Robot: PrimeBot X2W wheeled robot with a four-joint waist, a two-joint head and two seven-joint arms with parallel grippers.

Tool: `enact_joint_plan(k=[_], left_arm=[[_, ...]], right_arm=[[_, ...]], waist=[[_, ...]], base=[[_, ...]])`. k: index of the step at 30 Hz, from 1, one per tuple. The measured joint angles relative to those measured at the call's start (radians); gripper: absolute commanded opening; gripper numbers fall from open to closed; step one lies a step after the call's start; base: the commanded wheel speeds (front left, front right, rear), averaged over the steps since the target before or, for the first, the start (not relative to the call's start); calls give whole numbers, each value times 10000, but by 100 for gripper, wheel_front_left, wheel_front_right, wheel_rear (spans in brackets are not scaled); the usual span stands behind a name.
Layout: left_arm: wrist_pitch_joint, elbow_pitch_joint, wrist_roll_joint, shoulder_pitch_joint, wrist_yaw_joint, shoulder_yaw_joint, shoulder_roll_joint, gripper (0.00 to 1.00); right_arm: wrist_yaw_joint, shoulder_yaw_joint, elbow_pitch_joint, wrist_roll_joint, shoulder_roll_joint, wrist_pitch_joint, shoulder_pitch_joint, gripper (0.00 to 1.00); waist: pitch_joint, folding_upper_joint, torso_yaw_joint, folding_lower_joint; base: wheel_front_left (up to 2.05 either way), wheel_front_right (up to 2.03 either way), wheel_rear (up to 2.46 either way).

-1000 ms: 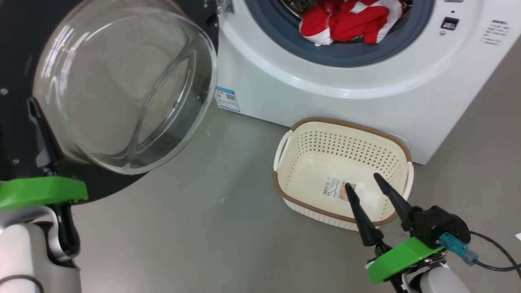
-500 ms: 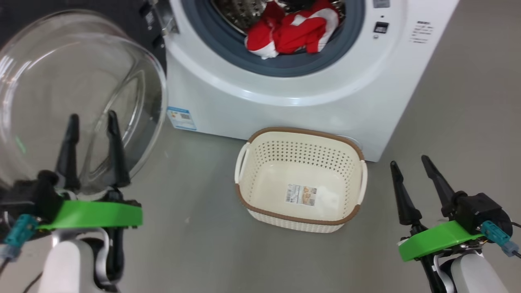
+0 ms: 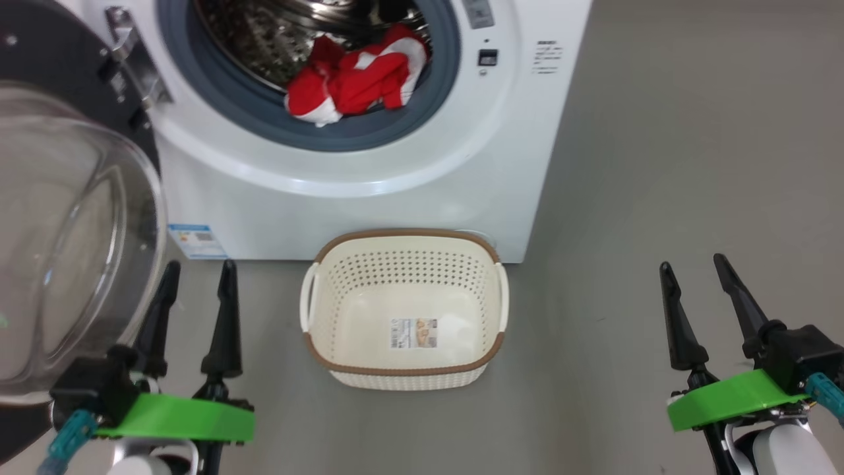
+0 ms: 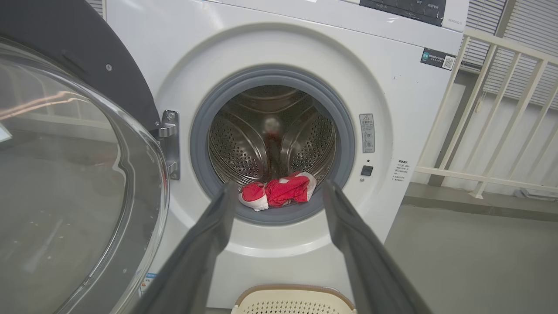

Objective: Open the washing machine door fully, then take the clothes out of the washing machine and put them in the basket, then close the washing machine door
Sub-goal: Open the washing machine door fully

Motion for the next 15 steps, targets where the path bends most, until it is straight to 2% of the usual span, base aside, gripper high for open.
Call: enact_joint_plan(k=[11, 15], left_arm=[[-232, -224, -109, 1921, 109, 376, 128, 100], [-234, -230, 29, 2203, 111, 309, 205, 100]], right_arm=[[2, 192, -439, -8, 44, 0, 927, 100], [2, 217, -633, -6, 58, -2, 1207, 100]], waist=[[-679, 0, -1406, 0], [-946, 0, -1671, 0]], base=[[0, 0, 0], [0, 0, 0]])
